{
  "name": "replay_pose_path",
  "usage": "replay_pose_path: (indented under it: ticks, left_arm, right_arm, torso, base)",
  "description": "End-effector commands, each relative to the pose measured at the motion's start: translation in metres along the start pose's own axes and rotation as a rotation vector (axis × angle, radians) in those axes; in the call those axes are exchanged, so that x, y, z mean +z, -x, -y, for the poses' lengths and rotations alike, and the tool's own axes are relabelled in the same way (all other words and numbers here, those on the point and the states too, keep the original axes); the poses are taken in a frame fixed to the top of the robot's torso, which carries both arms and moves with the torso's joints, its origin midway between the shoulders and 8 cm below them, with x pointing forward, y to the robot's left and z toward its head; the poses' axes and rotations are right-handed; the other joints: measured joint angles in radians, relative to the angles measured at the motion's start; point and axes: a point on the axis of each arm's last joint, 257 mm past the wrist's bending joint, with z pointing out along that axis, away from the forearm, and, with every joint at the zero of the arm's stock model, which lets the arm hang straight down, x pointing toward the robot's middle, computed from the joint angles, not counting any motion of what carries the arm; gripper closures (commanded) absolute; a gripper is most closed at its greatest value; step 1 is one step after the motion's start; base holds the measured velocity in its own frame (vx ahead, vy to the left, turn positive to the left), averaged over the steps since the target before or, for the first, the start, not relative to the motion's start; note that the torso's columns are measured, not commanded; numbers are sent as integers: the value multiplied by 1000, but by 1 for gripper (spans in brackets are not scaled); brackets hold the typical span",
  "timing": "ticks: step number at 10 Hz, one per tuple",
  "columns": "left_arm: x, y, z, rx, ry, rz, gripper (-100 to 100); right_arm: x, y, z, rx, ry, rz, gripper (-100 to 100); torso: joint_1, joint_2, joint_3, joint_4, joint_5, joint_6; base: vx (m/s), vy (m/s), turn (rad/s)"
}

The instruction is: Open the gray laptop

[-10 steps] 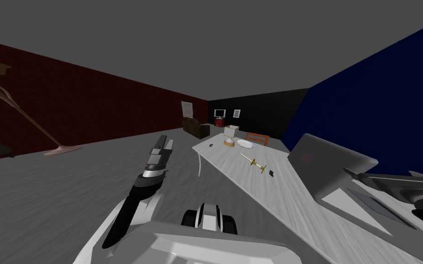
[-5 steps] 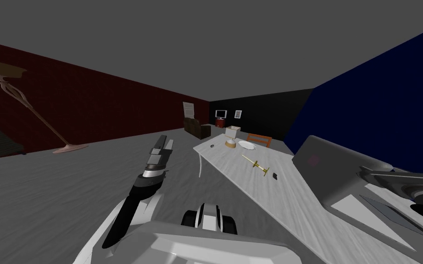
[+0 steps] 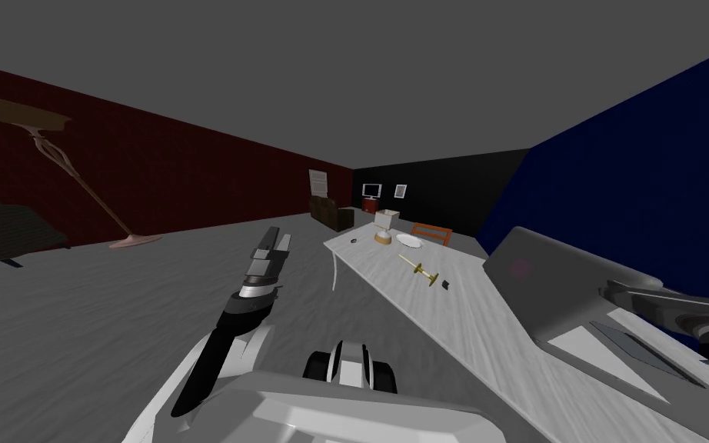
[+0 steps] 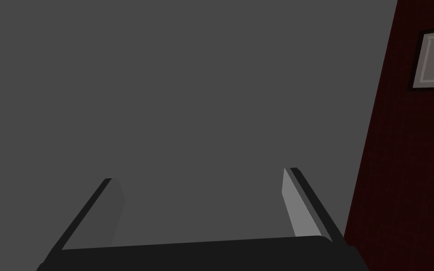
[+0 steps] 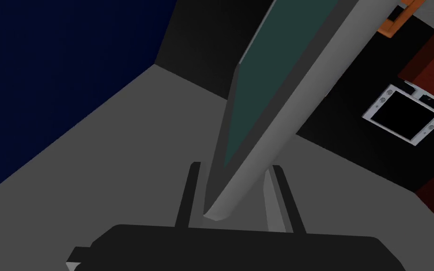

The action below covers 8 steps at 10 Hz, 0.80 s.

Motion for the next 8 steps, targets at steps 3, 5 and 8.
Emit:
replay_pose_path:
  ticks: [3,5,8]
  left_arm:
    - [0,0,0,0,0,0,0]
    - [0,0,0,0,0,0,0]
    - [0,0,0,0,0,0,0]
  right_arm:
    - [3,-26,12,180,-13,-13,100]
    - [4,-42,13,271,-18,-18,100]
    - [6,-69,9,407,-19,-29,100]
  torso:
    - [1,-5,-4,-3,0,-4]
    - [-5,-2,-1,-1,-3,-1]
    - [-6,-4,-1,-5,-9,-2]
  base:
    - [-76,-65,43]
    - [-100,-93,41]
    - [-109,-86,22]
